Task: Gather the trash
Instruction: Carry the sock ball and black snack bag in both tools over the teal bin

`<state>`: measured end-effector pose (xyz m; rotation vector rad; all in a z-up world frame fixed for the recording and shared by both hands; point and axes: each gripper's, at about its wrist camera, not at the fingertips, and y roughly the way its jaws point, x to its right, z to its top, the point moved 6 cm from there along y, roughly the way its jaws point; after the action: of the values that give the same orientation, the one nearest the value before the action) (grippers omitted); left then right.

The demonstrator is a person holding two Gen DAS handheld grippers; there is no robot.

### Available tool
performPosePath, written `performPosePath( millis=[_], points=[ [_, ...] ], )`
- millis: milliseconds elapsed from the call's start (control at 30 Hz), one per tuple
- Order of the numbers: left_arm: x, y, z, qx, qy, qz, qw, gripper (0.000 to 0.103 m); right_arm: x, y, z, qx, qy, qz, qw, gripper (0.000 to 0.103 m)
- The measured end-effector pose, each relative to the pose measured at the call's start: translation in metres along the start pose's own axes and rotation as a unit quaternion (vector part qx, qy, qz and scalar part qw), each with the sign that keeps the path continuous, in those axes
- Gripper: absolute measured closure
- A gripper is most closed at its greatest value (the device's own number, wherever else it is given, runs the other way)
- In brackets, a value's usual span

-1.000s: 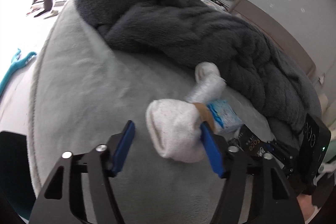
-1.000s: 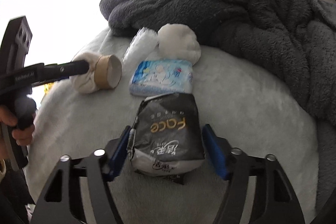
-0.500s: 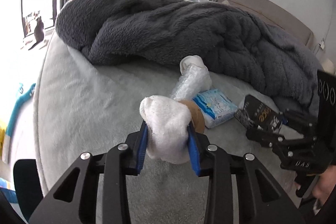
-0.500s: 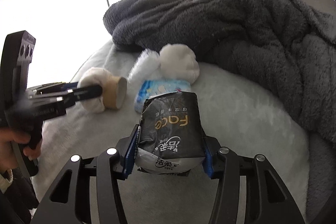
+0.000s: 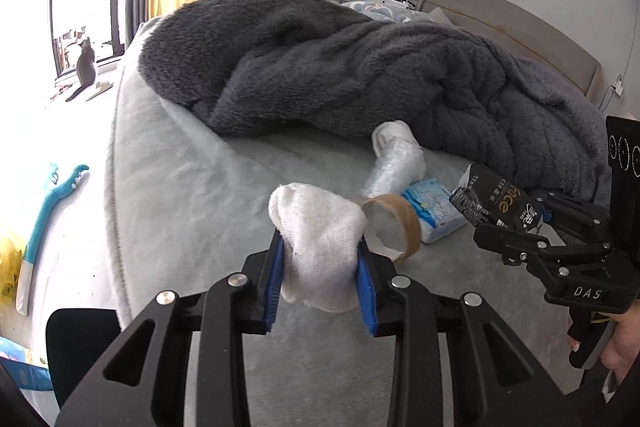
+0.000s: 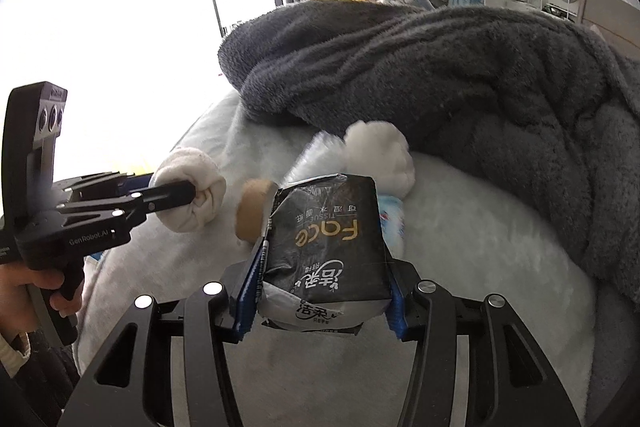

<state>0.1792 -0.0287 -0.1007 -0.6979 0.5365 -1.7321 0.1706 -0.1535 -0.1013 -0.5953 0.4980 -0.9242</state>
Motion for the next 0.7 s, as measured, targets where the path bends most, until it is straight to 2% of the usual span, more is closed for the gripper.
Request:
performPosePath(
  millis=[500, 700],
  points=[
    [-0.058, -0.017, -0.015, -0.026, -0.005, 0.035, 0.9990, 0.068, -0.057, 0.015, 0.033, 0.016, -0.019, 0.019, 1.000, 0.051],
    [-0.082, -0.036, -0.013, -0.011, -0.020, 0.031, 0.9992, 0.069, -0.089, 0.024, 0.046, 0.018, -0.032, 0.032, 0.999, 0.051]
  ],
)
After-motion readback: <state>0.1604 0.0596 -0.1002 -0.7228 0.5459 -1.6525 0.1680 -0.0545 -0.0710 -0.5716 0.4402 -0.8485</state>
